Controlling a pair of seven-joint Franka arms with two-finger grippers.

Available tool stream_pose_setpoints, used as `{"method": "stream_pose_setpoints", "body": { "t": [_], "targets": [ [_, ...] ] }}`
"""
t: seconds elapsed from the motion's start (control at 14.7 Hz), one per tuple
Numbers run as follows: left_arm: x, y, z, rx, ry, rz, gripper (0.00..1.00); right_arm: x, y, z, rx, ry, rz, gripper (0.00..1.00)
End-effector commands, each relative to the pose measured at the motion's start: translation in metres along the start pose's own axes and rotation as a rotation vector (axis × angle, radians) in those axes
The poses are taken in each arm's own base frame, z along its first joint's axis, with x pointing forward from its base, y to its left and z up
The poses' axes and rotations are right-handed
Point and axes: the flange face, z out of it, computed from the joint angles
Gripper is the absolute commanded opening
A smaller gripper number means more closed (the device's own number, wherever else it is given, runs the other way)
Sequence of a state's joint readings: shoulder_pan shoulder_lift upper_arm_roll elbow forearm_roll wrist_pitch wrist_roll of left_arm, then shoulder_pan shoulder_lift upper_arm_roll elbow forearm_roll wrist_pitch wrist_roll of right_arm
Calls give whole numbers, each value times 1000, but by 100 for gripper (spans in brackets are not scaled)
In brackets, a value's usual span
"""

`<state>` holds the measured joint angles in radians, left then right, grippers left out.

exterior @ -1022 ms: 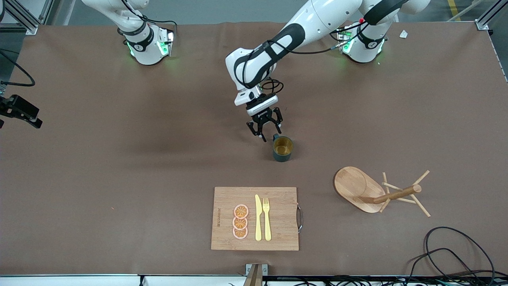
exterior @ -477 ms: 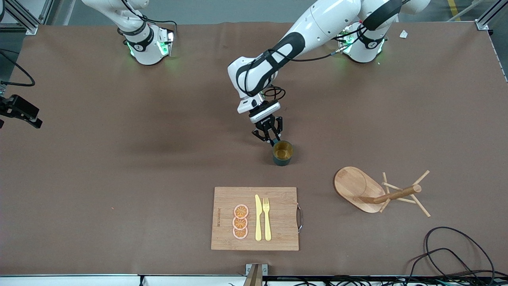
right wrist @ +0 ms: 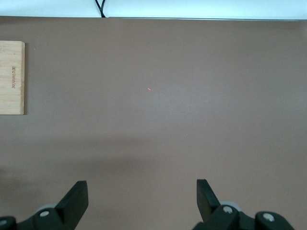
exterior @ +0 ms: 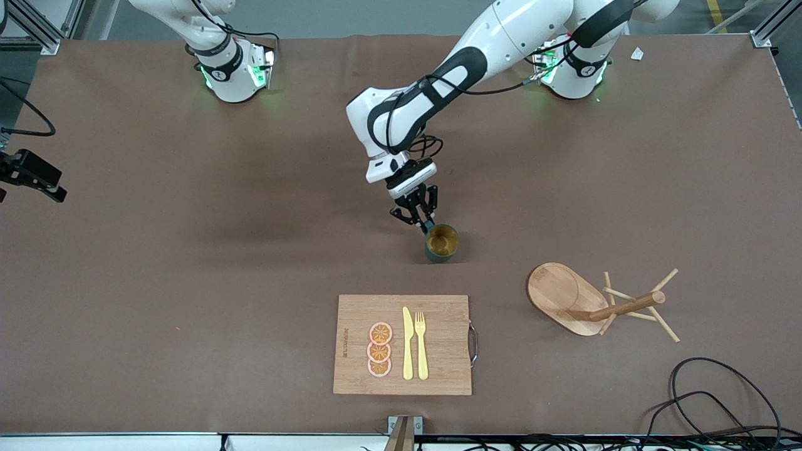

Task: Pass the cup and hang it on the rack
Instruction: 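Grasp the teal mug by its handle with the left gripper, then lift the mug with the left gripper and carry it toward the rack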

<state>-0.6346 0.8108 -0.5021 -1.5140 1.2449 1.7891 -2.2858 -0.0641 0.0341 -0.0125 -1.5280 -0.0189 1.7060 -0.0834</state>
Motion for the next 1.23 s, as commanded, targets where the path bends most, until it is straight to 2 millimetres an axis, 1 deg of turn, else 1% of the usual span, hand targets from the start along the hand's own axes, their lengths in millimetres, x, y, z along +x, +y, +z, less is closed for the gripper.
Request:
{"method": "stream_pose_setpoints", "body": {
  "t": [0.0, 0.07, 0.14, 0.2, 0.34, 0.41, 0.54, 0.61, 0.82, 0.89, 1.02, 1.09, 1.16],
  "targets": [
    [56, 25, -34, 17, -94, -97, 0, -7, 2, -6, 5, 1, 0, 100],
    [77, 28, -39, 32, -132, -134, 0, -7, 2, -6, 6, 1, 0, 100],
    [97, 31, -50, 43, -183, -153, 0, -7, 2, -6, 6, 1, -1, 100],
    [119, 32, -59, 52, -237, -138, 0, -7, 2, -6, 6, 1, 0, 100],
    [172, 27, -70, 58, -312, -143, 0, -7, 2, -6, 5, 1, -2, 100],
    [199, 24, -68, 72, -364, -181, 0, -7, 2, -6, 5, 1, 0, 100],
    [248, 23, -72, 73, -472, -250, 0, -7, 2, -6, 5, 1, -2, 100],
    [274, 19, -73, 75, -539, -282, 0, -7, 2, -6, 5, 1, -2, 100],
    [346, -5, -65, 72, -684, -355, 1, -7, 2, -6, 5, 1, -2, 100],
    [375, -17, -58, 63, -747, -376, 0, -7, 2, -6, 5, 1, -2, 100],
    [421, -40, -49, 42, -853, -431, 0, -7, 2, -6, 5, 1, -2, 100],
    [441, -51, -41, 28, -903, -453, 0, -7, 2, -6, 5, 1, -2, 100],
    [454, -59, -30, 12, -965, -459, 0, -7, 2, -6, 5, 1, -2, 100]
  ]
}}
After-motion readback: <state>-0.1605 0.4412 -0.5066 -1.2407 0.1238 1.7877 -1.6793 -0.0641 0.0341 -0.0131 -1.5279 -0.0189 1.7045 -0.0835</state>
